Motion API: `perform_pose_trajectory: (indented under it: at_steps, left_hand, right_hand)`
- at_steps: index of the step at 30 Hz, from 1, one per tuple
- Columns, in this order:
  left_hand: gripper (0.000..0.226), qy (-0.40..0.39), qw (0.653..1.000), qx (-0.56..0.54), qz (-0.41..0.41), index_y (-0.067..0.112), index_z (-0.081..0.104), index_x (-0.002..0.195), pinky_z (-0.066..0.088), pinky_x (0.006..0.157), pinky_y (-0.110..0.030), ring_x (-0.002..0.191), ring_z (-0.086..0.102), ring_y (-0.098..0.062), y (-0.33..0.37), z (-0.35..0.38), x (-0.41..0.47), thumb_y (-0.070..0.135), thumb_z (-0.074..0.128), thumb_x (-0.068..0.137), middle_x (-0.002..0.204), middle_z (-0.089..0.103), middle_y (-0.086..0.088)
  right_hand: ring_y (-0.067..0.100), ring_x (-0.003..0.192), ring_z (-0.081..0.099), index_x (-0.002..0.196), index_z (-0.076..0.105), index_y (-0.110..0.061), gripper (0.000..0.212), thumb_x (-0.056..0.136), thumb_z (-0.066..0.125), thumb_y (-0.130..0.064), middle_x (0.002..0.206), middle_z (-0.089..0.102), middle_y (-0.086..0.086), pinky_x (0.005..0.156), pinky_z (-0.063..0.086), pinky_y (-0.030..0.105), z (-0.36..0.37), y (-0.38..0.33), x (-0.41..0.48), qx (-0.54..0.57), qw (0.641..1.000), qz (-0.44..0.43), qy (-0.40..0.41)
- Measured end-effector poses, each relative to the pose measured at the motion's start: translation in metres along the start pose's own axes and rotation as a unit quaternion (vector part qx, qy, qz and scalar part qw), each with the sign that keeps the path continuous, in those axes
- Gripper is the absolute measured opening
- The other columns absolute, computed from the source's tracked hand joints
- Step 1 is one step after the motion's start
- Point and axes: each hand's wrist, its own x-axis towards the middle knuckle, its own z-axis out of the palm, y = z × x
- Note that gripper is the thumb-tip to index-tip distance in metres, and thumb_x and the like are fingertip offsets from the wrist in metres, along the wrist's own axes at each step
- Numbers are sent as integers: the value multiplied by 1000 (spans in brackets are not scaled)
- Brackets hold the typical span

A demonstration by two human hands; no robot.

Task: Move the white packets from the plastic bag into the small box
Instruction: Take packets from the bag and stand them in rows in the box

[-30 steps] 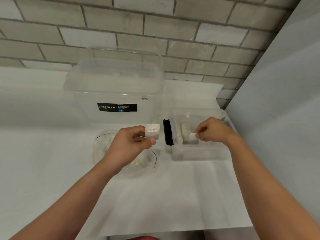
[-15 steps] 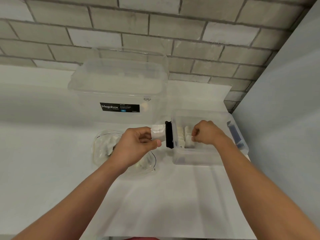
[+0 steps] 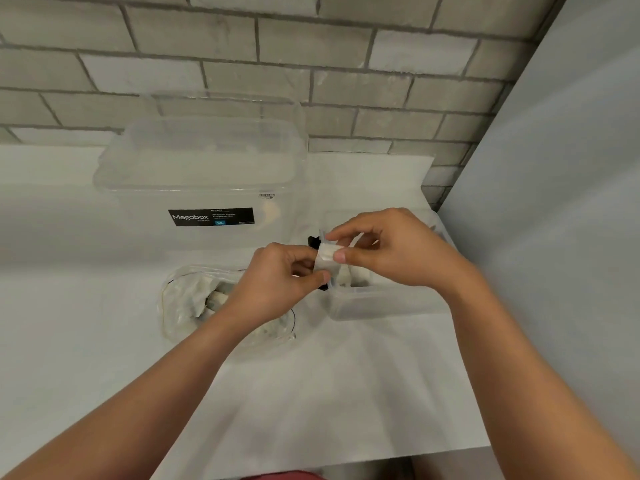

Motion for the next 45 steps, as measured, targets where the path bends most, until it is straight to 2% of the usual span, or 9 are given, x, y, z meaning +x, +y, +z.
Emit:
perform_pose_trajectory:
  at_steps: [5, 11, 14, 19, 24, 27, 32, 40, 45]
  left_hand:
    - [15, -22, 999, -29, -2, 27, 79, 96, 54, 81, -23, 82, 73, -5, 4, 8, 5, 19, 79, 83, 82, 77, 9]
    - [17, -35, 999, -16, 3, 30, 79, 95, 57, 83, -29, 80, 73, -7, 5, 15, 12, 21, 81, 81, 82, 76, 9]
    - [19, -16, 1000, -10, 14, 30, 78, 98, 57, 82, -28, 77, 72, -4, 3, 19, 17, 21, 81, 81, 84, 75, 10]
    - [28, 40, 984, 144, 98, 27, 73, 109, 53, 75, -22, 85, 63, -1, -11, 22, 16, 33, 79, 82, 97, 66, 13]
    - [31, 8, 970, 207, 128, 27, 76, 103, 54, 77, -28, 88, 62, -4, -19, 24, 10, 51, 73, 84, 107, 63, 15]
    - [35, 5, 968, 214, 133, 26, 76, 104, 52, 83, -28, 91, 63, -3, -17, 23, 9, 53, 74, 82, 108, 63, 15]
    - [33, 4, 965, 230, 125, 28, 74, 107, 53, 84, -34, 97, 62, -6, -17, 23, 9, 52, 73, 84, 113, 62, 16]
    - [38, -20, 961, 230, 150, 32, 68, 118, 50, 91, -34, 112, 53, -4, -23, 11, 1, 56, 65, 88, 119, 58, 18]
    - [35, 40, 963, 215, 155, 32, 72, 111, 47, 92, -26, 112, 53, -5, -37, -26, -16, 57, 66, 86, 117, 60, 18]
  right_hand:
    - [0, 84, 67, 100, 79, -37, 12, 87, 78, -36, 91, 71, -20, 77, 55, 24, -6, 6, -9, -36, 999, -16, 1]
    - [-6, 78, 65, 95, 81, -33, 11, 89, 77, -24, 80, 73, -21, 69, 45, 9, -9, 16, -9, -33, 999, 3, 16]
    - [-4, 81, 66, 94, 80, -31, 9, 89, 76, -24, 81, 74, -20, 72, 48, 10, -12, 23, -4, -37, 999, 5, 28]
    - [0, 82, 64, 90, 77, -32, 8, 90, 74, -25, 83, 72, -16, 77, 52, 22, -13, 60, 11, -58, 994, 69, 64]
    - [-7, 78, 61, 89, 77, -28, 8, 87, 77, -20, 84, 70, -16, 66, 40, 6, 4, 93, 24, -75, 986, 129, -75]
    - [-1, 83, 64, 88, 78, -26, 9, 82, 81, -19, 85, 72, -14, 75, 47, 18, 22, 106, 36, -73, 976, 152, -138]
    - [13, 84, 67, 75, 76, -28, 9, 77, 81, -22, 84, 73, -11, 85, 59, 38, 42, 123, 54, -146, 961, 203, -121]
    - [12, 82, 68, 73, 77, -27, 11, 76, 82, -18, 77, 72, -13, 85, 59, 40, 45, 127, 56, -126, 963, 210, -113]
    - [13, 84, 68, 76, 76, -27, 12, 73, 88, -25, 81, 73, -9, 86, 59, 39, 45, 123, 55, -125, 960, 227, -103]
